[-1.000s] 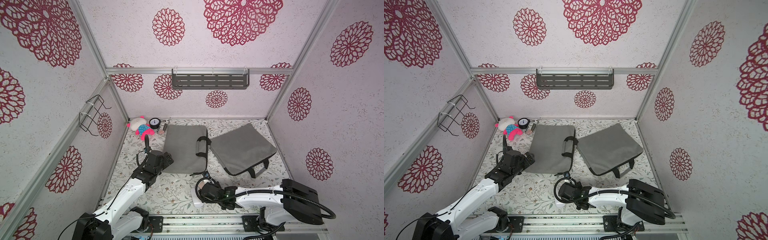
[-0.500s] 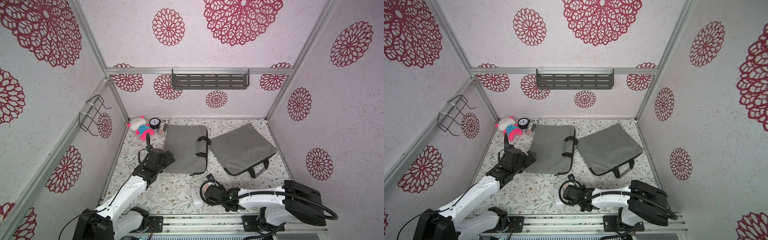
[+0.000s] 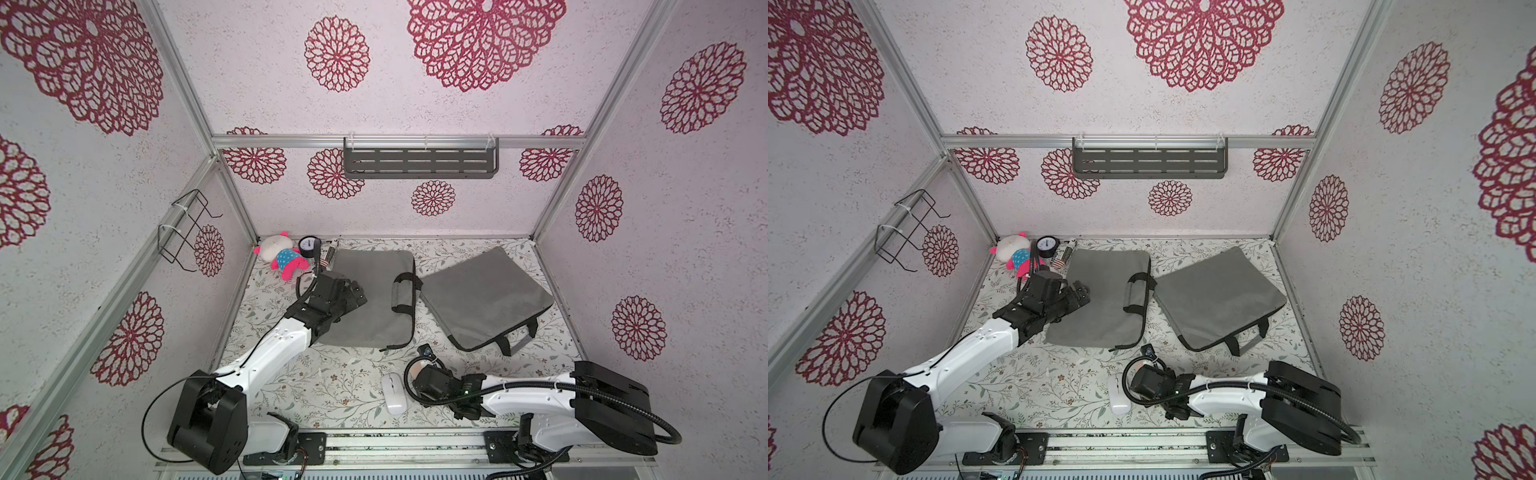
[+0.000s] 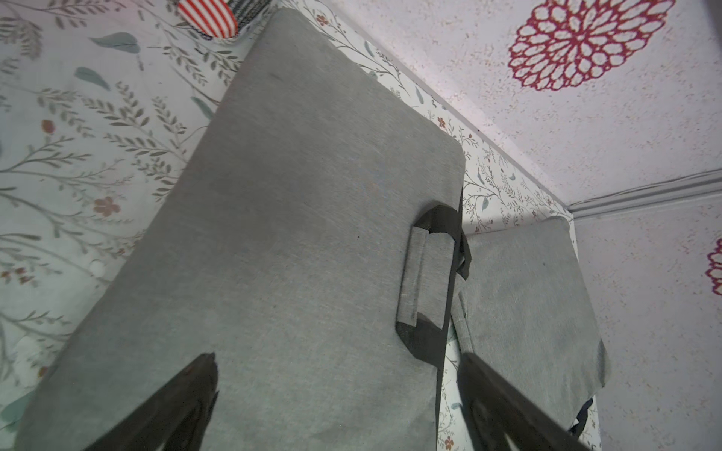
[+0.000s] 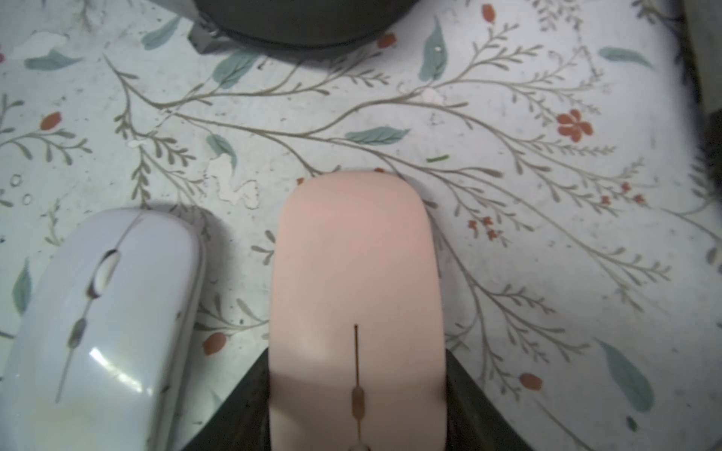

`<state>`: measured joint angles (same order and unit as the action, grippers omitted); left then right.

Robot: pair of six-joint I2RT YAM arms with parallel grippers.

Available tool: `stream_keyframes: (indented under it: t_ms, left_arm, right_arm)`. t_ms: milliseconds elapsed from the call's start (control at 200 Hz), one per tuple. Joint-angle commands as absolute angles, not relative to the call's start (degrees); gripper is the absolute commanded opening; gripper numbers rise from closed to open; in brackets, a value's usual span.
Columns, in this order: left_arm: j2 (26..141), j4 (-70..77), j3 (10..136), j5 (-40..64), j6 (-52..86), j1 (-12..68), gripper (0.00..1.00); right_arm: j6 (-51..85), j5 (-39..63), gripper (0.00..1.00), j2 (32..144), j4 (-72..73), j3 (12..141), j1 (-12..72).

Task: Put the mouse into the laptop bag
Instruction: Pick up the mouse from the center of the board, then open the zippered laptop bag at the center of the board.

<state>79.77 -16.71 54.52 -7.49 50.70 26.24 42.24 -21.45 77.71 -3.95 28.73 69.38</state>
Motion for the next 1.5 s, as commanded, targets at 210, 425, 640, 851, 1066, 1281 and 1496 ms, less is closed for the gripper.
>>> stream_keyframes:
  t_ms: [210, 425, 640, 851, 1066, 1281, 1496]
  left_arm:
    - [99.0, -28.0, 75.5, -15.3, 44.1, 34.9, 0.89]
    - [114.3, -35.8, 89.5, -17.2, 43.5, 36.2, 0.81]
    - [123.6, -42.2, 97.1, -23.1, 43.7, 38.0, 0.7]
    - [126.4, -41.0, 97.9, -20.7, 43.7, 38.8, 0.68]
    - [125.1, -36.8, 95.6, -18.4, 44.1, 39.0, 0.78]
    - [124.4, -33.9, 93.7, -17.9, 45.2, 39.0, 0.82]
    - [115.5, -19.0, 80.2, -17.2, 47.9, 39.1, 0.9]
  right_arm:
    - [43.9, -21.1, 0.43, 68.2, -1.4, 24.6, 60.0]
    - [44.1, -21.0, 0.42, 66.2, 0.0, 22.9, 58.8]
    - [43.8, -21.1, 0.42, 64.7, 0.0, 22.2, 58.4]
    - [43.7, -20.9, 0.41, 64.5, 2.0, 21.7, 58.2]
    - [43.5, -20.2, 0.41, 65.8, 3.3, 21.9, 58.2]
    - [43.4, -20.3, 0.41, 65.7, 3.6, 21.5, 58.2]
    - [43.2, -20.0, 0.41, 66.5, 4.0, 21.5, 58.2]
